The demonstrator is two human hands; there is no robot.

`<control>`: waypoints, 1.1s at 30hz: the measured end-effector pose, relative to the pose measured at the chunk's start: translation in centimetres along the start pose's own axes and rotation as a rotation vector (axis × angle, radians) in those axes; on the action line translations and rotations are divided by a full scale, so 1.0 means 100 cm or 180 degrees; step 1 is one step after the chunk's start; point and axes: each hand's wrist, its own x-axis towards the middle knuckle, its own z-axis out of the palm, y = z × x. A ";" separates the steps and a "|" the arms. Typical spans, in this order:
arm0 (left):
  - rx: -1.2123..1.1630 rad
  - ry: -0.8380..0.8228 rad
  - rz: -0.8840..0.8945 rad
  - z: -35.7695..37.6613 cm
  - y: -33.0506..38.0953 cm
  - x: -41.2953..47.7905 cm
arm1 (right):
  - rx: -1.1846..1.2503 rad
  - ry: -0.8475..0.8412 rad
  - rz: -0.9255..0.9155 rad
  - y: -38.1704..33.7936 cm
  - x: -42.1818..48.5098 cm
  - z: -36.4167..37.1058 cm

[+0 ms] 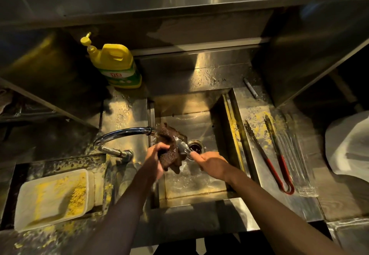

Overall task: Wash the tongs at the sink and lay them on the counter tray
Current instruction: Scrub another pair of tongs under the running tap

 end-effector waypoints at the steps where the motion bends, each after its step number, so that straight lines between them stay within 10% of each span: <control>1: -0.0104 -0.0062 0.0044 0.004 -0.003 -0.001 | -0.0072 -0.0082 -0.0133 -0.008 -0.001 0.003; 12: 0.0129 -0.0041 0.0256 0.012 0.002 0.005 | 0.0840 -0.0253 -0.0223 -0.015 -0.005 0.003; 16: 0.0541 0.0269 0.0610 0.004 0.007 0.005 | -0.0331 -0.0223 -0.0369 -0.011 0.001 -0.028; 25: 0.1141 0.0438 0.0865 0.005 -0.007 -0.009 | -0.1134 0.0990 -0.0494 0.020 -0.018 -0.053; 33: 0.1699 0.0572 0.1154 0.039 -0.012 -0.040 | -0.0377 0.1602 -0.0352 0.029 -0.037 -0.052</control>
